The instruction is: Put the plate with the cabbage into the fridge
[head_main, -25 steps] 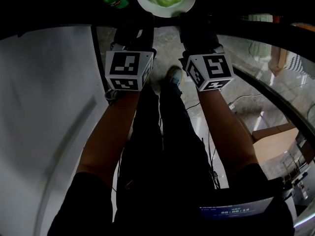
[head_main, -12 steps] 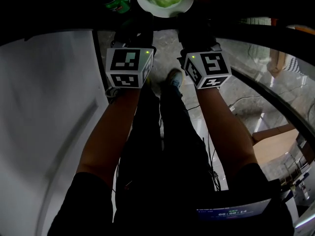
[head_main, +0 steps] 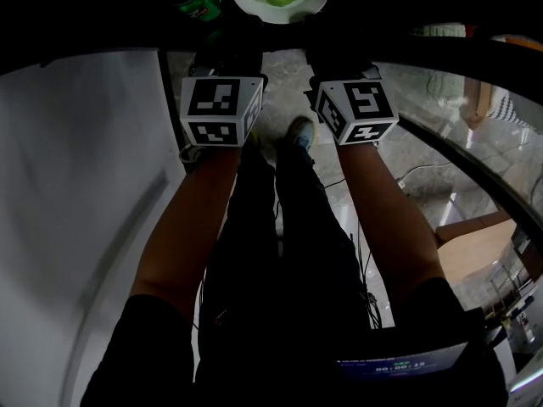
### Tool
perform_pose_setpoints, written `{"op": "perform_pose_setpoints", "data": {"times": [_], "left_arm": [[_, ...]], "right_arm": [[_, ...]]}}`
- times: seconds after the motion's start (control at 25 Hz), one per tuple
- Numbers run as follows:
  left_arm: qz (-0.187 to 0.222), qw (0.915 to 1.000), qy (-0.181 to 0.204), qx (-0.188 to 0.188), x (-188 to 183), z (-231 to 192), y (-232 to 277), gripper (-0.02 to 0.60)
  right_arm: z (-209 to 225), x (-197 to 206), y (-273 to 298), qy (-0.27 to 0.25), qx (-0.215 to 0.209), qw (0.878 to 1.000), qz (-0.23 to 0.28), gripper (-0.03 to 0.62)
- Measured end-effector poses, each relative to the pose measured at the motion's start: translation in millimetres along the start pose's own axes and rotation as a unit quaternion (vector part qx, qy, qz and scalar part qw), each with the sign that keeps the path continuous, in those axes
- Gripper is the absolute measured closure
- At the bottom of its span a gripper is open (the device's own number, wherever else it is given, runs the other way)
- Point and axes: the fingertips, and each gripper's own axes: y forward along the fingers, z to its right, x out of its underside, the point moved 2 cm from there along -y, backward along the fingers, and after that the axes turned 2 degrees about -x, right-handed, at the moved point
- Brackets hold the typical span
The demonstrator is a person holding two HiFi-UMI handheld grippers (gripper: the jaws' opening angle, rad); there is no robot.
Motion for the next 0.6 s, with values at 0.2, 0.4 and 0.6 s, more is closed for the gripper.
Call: {"op": "perform_pose_setpoints", "data": {"times": [0.2, 0.4, 0.6], "left_arm": [[0.012, 0.9999, 0.009, 0.004, -16.6, 6.8, -10.0, 0.578], [0.031, 0.9993, 0.021, 0.007, -45.6, 13.5, -29.3, 0.577], [0.045, 0.9984, 0.031, 0.014, -77.0, 31.6, -65.9, 0.578]], "right_arm": [[-5.8, -19.0, -10.6, -0.012, 0.001, 1.0, 0.013, 0.588], [-18.8, -48.8, -28.9, -0.029, 0.001, 0.999, 0.026, 0.588], [-36.2, -89.9, -62.2, -0.04, 0.01, 0.998, 0.045, 0.588]]}}
